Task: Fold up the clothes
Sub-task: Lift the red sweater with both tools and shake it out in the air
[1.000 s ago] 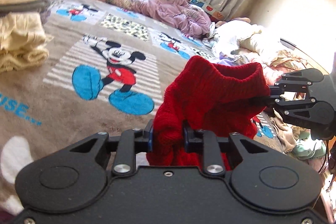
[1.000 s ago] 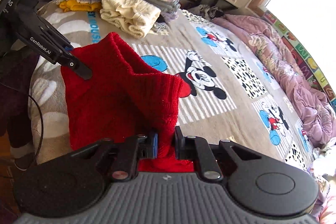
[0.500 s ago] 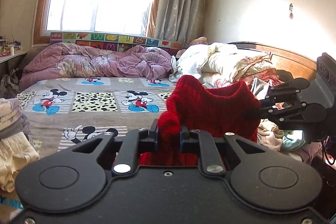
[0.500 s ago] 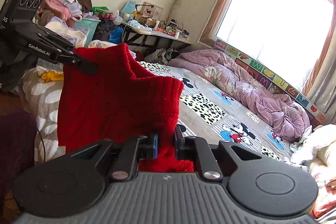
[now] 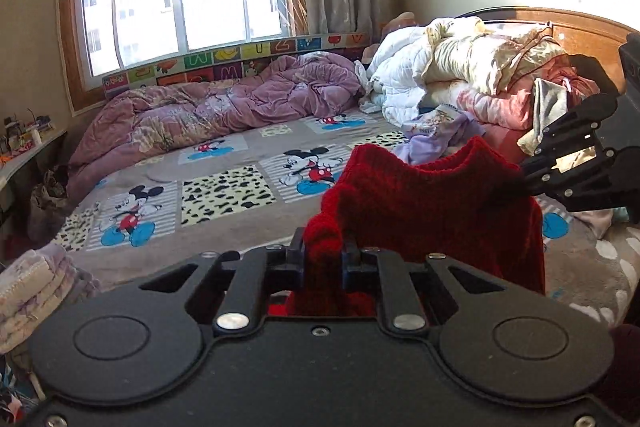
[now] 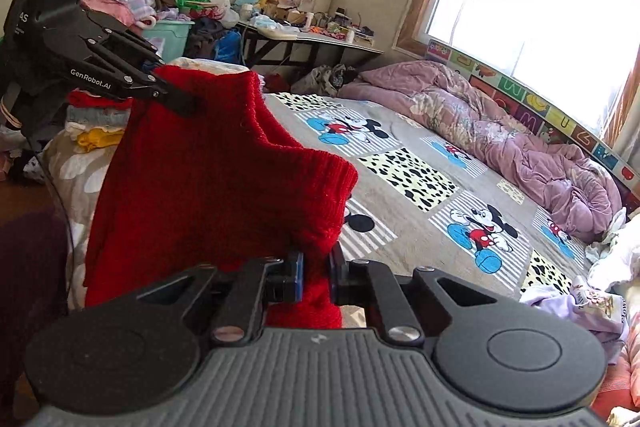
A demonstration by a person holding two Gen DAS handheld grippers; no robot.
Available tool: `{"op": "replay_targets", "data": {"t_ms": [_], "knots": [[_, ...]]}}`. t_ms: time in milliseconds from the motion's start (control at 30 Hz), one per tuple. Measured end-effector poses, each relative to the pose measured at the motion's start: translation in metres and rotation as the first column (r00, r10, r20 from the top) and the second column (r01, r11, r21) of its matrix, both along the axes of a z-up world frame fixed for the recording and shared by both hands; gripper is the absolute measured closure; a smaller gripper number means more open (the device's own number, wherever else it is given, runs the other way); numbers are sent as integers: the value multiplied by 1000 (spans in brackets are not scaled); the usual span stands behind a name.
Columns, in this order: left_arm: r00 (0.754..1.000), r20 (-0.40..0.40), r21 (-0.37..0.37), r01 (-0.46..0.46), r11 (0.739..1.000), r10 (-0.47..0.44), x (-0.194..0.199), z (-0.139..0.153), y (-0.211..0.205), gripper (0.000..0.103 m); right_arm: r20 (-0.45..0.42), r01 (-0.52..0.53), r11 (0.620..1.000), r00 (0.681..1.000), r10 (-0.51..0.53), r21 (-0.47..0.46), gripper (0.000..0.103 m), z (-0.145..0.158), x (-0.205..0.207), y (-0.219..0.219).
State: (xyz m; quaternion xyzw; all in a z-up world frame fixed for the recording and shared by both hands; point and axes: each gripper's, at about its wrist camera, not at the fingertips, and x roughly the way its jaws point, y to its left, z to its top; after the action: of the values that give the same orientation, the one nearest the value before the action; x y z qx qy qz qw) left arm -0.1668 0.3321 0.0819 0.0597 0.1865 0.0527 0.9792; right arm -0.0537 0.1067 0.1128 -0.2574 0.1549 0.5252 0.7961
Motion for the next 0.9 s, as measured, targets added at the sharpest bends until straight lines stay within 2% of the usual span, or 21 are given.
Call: {"op": "replay_targets", "data": {"t_ms": [67,100,167,233,300,333,433,567,633,733,800,900], "knots": [[993,115,47,-21,999,16,12,13,6,89,70,80,994,994,-85,68,93,8,18,14],[990,141,49,-23,999,16,15,19,9,89,103,118,986,986,-130,114,93,16,24,19],[988,152,90,-30,995,17,20,20,9,90,156,125,978,976,-151,167,93,22,29,20],[992,127,147,-14,989,-4,20,6,6,90,206,122,969,964,-168,216,93,26,33,22],[997,68,188,9,982,-22,17,-23,3,90,260,104,980,955,-146,170,93,9,28,23],[999,29,194,18,981,-24,17,-42,2,90,255,92,986,959,-126,140,93,-3,27,23],[995,-100,189,46,981,-28,9,-106,-5,90,191,56,998,980,-49,-35,93,-74,13,25],[965,-258,235,116,965,-53,-15,-190,-36,90,81,-24,961,996,48,-274,94,-187,-34,26],[954,-294,291,141,946,-52,-27,-216,-52,91,76,-47,943,994,76,-328,95,-222,-57,25],[948,-317,359,159,920,-40,-43,-238,-62,91,89,-65,934,991,103,-352,94,-242,-83,21],[947,-317,373,167,913,-43,-51,-244,-64,92,99,-90,928,986,135,-363,102,-245,-99,21],[946,-321,397,178,900,-46,-61,-251,-70,93,144,-134,910,968,205,-393,102,-247,-124,18]]}}
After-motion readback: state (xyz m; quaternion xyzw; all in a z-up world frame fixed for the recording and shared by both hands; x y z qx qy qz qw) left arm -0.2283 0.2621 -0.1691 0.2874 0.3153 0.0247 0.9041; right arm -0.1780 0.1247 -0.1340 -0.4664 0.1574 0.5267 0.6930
